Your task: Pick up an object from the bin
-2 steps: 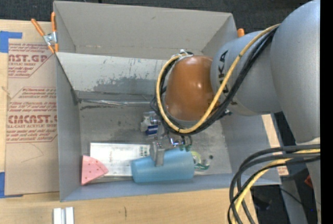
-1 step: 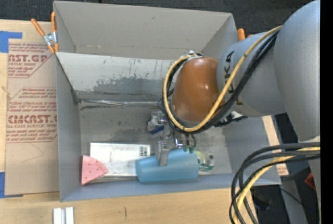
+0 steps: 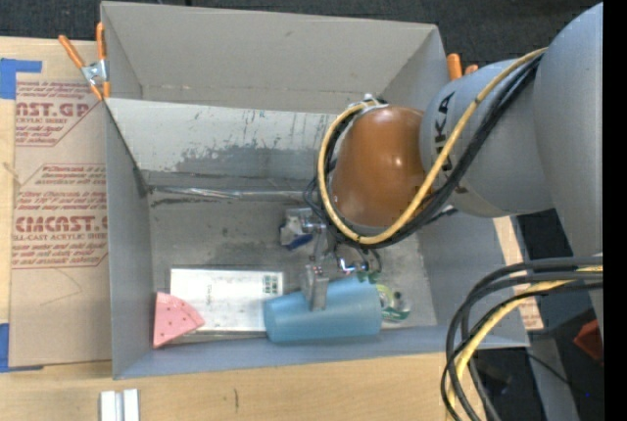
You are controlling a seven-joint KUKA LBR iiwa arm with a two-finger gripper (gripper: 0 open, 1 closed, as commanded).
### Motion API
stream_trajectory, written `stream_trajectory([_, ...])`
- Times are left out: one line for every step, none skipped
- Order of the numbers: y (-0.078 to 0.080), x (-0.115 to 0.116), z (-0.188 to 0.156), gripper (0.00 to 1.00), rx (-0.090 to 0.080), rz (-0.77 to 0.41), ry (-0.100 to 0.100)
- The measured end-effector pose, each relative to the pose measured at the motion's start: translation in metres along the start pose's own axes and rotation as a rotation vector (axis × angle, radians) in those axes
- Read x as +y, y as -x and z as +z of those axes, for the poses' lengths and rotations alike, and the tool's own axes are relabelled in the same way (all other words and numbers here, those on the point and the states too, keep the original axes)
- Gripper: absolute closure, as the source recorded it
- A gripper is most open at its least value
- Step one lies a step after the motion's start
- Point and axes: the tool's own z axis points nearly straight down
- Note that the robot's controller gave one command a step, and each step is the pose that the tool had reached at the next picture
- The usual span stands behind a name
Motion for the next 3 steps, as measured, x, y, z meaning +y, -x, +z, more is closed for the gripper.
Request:
stream_trajectory([0.033, -0.010, 0.001, 0.00, 0.008, -0.031, -0.007])
stream_trajectory([0.040, -0.049, 0.010, 0.00, 0.005, 0.042, -0.001])
stream_trajectory([0.043, -0.078, 0.010, 0.00, 0.008, 0.039, -0.008])
